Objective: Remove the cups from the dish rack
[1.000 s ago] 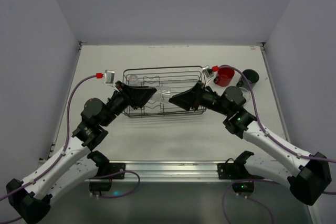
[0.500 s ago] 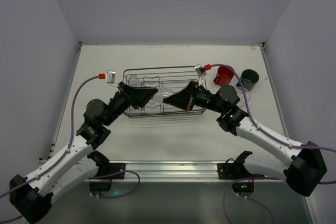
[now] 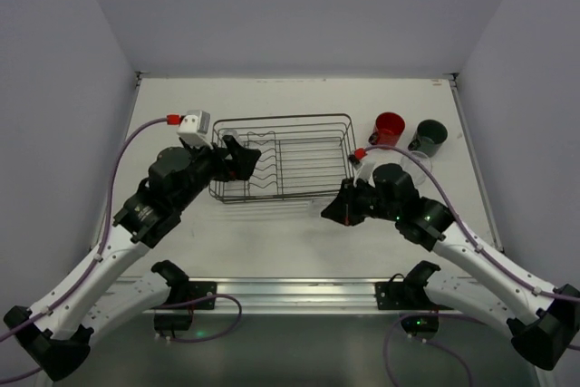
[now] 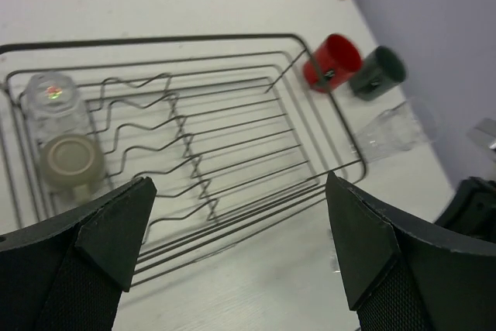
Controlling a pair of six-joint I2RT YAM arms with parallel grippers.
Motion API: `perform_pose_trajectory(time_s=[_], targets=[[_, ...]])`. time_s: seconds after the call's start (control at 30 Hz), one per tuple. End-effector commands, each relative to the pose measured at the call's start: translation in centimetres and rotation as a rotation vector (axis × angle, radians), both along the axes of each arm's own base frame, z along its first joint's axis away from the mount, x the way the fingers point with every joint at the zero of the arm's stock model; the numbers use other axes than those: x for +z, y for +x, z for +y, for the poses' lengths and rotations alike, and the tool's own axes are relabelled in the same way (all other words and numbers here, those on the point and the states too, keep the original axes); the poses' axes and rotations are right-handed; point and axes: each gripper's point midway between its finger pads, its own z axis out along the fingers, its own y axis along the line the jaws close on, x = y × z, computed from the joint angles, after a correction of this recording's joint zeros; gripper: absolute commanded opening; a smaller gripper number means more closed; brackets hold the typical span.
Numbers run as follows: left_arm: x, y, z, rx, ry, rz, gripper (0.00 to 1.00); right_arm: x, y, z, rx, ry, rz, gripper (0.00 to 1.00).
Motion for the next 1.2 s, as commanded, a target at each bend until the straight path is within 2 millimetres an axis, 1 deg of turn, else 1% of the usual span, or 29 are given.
perform_pose_trajectory(time_s=[0.0, 0.03, 0.07, 0.1, 0.13, 0.2, 0.23, 0.27, 0.3, 0.33, 0.4, 0.43, 0.47, 0.5, 0.6, 0.67, 0.7, 0.73, 0.8, 0.83, 0.9, 0.97, 1.0, 1.03, 1.07, 1.1, 1.13, 1.17], targets=[[-6.2, 0.2, 4.3, 0.147, 0.278, 0.125, 1.00, -6.2, -2.6, -5.0, -0.013, -0.332, 0.124, 0.00], [-6.6, 0.3, 4.5, 0.155, 0.289, 0.133, 1.00, -7.0, -2.7, -5.3, -0.014, -0.376, 0.144, 0.00], [-7.1, 0.3, 4.6, 0.163, 0.296, 0.141, 1.00, -7.5, -2.3, -5.8, -0.047, -0.427, 0.142, 0.00], [-7.2, 0.3, 4.6, 0.165, 0.293, 0.147, 1.00, -7.6, -2.8, -5.7, -0.036, -0.465, 0.151, 0.00], [-7.4, 0.4, 4.4, 0.163, 0.294, 0.153, 1.00, -8.7, -2.9, -5.6, -0.029, -0.529, 0.176, 0.00], [-7.5, 0.6, 4.3, 0.166, 0.297, 0.158, 1.00, -9.2, -3.1, -5.0, -0.025, -0.604, 0.156, 0.00], [-7.6, 0.7, 4.3, 0.167, 0.301, 0.162, 1.00, -10.3, -3.3, -4.8, -0.017, -0.661, 0.173, 0.00], [-7.4, 0.8, 4.3, 0.169, 0.303, 0.157, 1.00, -10.6, -3.6, -4.4, -0.001, -0.692, 0.165, 0.00], [-7.4, 0.9, 4.4, 0.170, 0.310, 0.157, 1.00, -10.5, -3.2, -4.4, -0.027, -0.723, 0.150, 0.00], [-7.3, 1.0, 4.7, 0.180, 0.327, 0.154, 1.00, -11.3, -3.4, -4.3, -0.017, -0.768, 0.156, 0.00], [-7.2, 1.1, 5.2, 0.199, 0.358, 0.156, 1.00, -11.3, -3.4, -4.0, -0.009, -0.805, 0.152, 0.00], [-7.6, 1.1, 5.6, 0.208, 0.385, 0.170, 1.00, -11.4, -3.2, -4.0, -0.015, -0.825, 0.141, 0.00], [-7.3, 1.2, 6.0, 0.225, 0.406, 0.163, 1.00, -11.8, -3.4, -3.8, -0.001, -0.852, 0.141, 0.00], [-7.4, 1.2, 6.3, 0.236, 0.423, 0.166, 1.00, -11.6, -3.2, -3.5, 0.003, -0.857, 0.137, 0.00], [-7.9, 1.3, 7.3, 0.270, 0.469, 0.174, 1.00, -12.0, -3.0, -3.1, 0.017, -0.890, 0.135, 0.02], [-8.3, 1.2, 7.7, 0.286, 0.485, 0.184, 1.00, -12.4, -3.0, -2.9, 0.022, -0.905, 0.137, 0.10], [-8.5, 1.3, 7.6, 0.286, 0.487, 0.188, 1.00, -12.7, -2.9, -2.6, 0.029, -0.906, 0.137, 0.15], [-8.5, 1.4, 7.5, 0.287, 0.482, 0.187, 1.00, -12.8, -3.0, -2.5, 0.034, -0.905, 0.141, 0.25], [-8.9, 1.5, 7.3, 0.289, 0.468, 0.197, 1.00, -12.8, -3.0, -2.2, 0.036, -0.892, 0.139, 0.33], [-8.6, 1.7, 7.0, 0.288, 0.450, 0.189, 1.00, -12.4, -2.9, -2.0, 0.034, -0.874, 0.134, 0.38], [-8.6, 1.9, 6.6, 0.286, 0.422, 0.188, 1.00, -11.7, -2.8, -1.6, 0.030, -0.840, 0.118, 0.45], [-8.2, 2.2, 5.9, 0.275, 0.388, 0.174, 1.00, -10.3, -2.7, -1.3, 0.022, -0.789, 0.094, 0.49], [-8.0, 2.4, 5.7, 0.270, 0.379, 0.172, 1.00, -9.7, -2.6, -1.1, 0.018, -0.763, 0.087, 0.50], [-7.7, 2.7, 5.3, 0.268, 0.366, 0.162, 0.99, -8.4, -2.6, -1.0, 0.012, -0.718, 0.065, 0.51], [-7.4, 2.9, 5.1, 0.264, 0.357, 0.155, 0.99, -7.6, -2.7, -1.0, 0.008, -0.686, 0.052, 0.54], [-7.8, 3.3, 4.8, 0.260, 0.365, 0.164, 0.98, -6.8, -2.6, -0.8, 0.001, -0.650, 0.036, 0.55], [-7.6, 3.6, 4.5, 0.257, 0.363, 0.160, 0.98, -5.0, -2.7, -0.8, -0.007, -0.580, 0.004, 0.58], [-7.4, 4.0, 4.4, 0.262, 0.364, 0.157, 0.98, -3.9, -2.8, -0.7, -0.006, -0.533, -0.013, 0.59]])
